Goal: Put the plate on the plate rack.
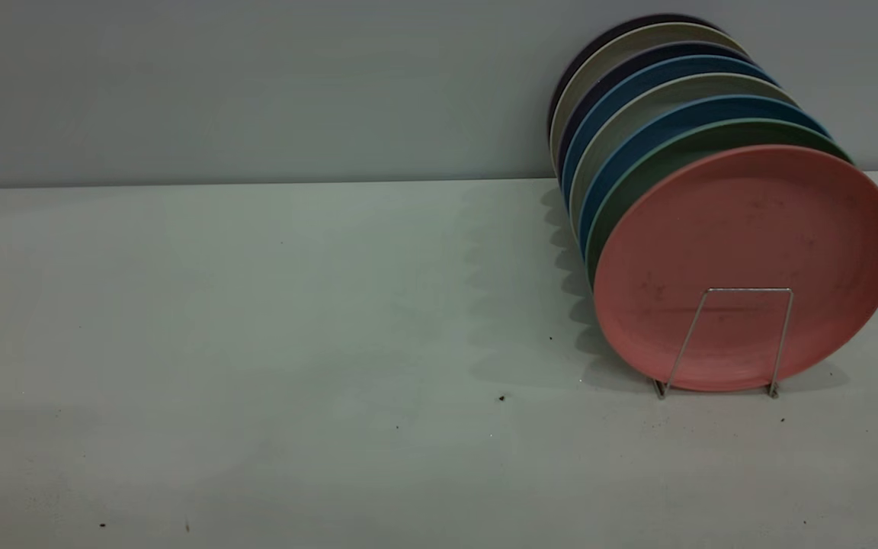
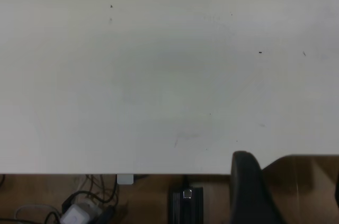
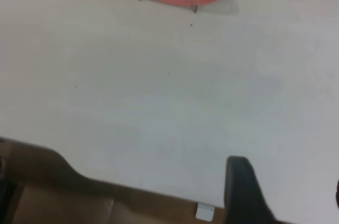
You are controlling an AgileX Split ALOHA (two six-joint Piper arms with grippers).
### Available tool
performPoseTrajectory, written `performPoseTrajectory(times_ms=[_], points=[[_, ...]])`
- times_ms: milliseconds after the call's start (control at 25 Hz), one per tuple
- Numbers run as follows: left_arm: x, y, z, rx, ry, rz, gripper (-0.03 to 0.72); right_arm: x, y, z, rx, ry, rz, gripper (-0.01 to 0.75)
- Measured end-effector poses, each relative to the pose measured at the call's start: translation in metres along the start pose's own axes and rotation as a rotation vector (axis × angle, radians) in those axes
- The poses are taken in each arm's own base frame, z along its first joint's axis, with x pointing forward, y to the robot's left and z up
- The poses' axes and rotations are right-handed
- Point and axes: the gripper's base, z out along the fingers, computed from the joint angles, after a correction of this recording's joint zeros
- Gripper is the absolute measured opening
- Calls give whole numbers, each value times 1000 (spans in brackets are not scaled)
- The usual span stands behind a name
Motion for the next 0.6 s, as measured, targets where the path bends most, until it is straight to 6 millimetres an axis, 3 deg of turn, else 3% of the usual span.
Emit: performPoseTrajectory(times_ms=[600], points=[[3, 0, -3, -1, -26, 0, 429, 0, 0, -1, 2, -9, 9, 430]])
